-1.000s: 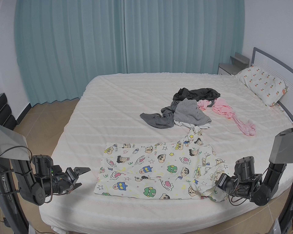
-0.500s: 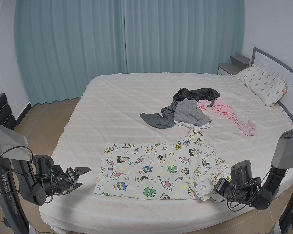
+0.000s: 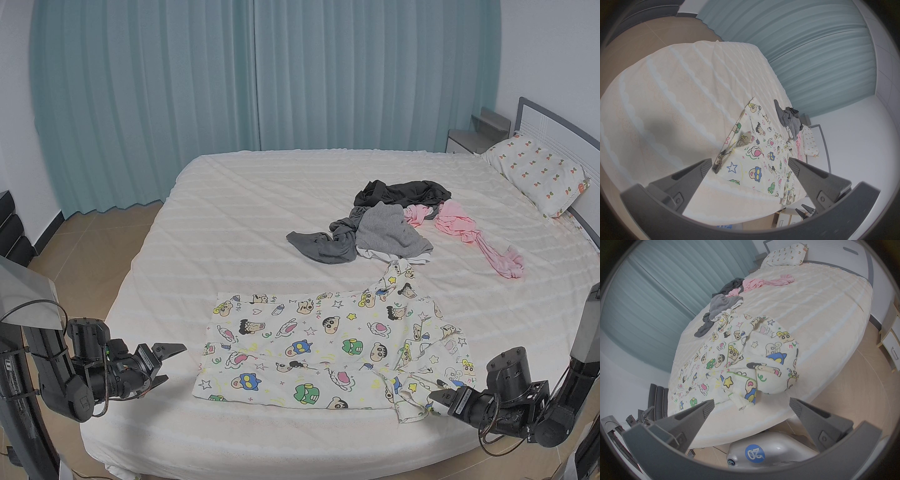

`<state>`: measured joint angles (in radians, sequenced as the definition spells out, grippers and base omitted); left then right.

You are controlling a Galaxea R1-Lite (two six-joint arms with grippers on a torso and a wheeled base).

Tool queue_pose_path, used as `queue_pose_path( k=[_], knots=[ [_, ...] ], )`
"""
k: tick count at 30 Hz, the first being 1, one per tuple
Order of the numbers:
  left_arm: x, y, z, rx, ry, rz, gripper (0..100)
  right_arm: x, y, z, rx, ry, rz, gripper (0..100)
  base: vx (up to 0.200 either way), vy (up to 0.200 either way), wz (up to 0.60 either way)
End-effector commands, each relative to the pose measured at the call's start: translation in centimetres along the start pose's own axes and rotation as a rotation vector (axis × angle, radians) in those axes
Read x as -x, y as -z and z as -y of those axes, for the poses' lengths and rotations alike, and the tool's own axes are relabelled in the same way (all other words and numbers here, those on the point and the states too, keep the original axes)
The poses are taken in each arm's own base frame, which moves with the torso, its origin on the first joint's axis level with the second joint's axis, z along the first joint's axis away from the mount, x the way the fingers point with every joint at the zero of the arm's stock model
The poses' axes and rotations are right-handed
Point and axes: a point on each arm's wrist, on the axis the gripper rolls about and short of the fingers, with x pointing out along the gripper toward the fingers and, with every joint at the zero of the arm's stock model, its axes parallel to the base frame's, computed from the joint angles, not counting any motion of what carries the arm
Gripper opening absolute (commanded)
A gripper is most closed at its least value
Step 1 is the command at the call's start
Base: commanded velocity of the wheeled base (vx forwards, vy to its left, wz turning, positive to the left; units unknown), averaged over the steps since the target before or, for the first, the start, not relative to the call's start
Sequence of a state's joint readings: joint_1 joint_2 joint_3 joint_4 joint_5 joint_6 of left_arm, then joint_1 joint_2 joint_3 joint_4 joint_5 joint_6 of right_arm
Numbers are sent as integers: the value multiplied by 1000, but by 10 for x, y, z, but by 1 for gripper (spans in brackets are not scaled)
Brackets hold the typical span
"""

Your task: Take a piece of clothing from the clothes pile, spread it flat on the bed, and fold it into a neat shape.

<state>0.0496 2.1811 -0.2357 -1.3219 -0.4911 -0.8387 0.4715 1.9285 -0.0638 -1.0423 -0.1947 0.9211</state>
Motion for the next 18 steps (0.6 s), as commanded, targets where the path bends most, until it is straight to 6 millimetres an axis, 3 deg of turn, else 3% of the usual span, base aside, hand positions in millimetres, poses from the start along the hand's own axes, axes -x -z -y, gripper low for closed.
queue_pose_path(
  k=[1, 4, 8, 13, 18],
  knots=[
    [0, 0, 0, 1, -1, -1, 100, 6, -22, -14, 5, -117, 61, 100, 0, 0, 0],
    [0, 0, 0, 1, -1, -1, 100, -5, -31, -30, 2, -157, 71, 100, 0, 0, 0],
    [-1, 0, 0, 0, 0, 0, 100, -36, -31, -41, 11, -143, 46, 100, 0, 0, 0],
    [-2, 1, -2, -22, -11, 0, 100, -61, -22, -39, 16, -109, -14, 100, 0, 0, 0],
    [-6, 5, -4, -55, -38, 4, 100, -70, -16, -34, -9, -90, -56, 100, 0, 0, 0]
  ],
)
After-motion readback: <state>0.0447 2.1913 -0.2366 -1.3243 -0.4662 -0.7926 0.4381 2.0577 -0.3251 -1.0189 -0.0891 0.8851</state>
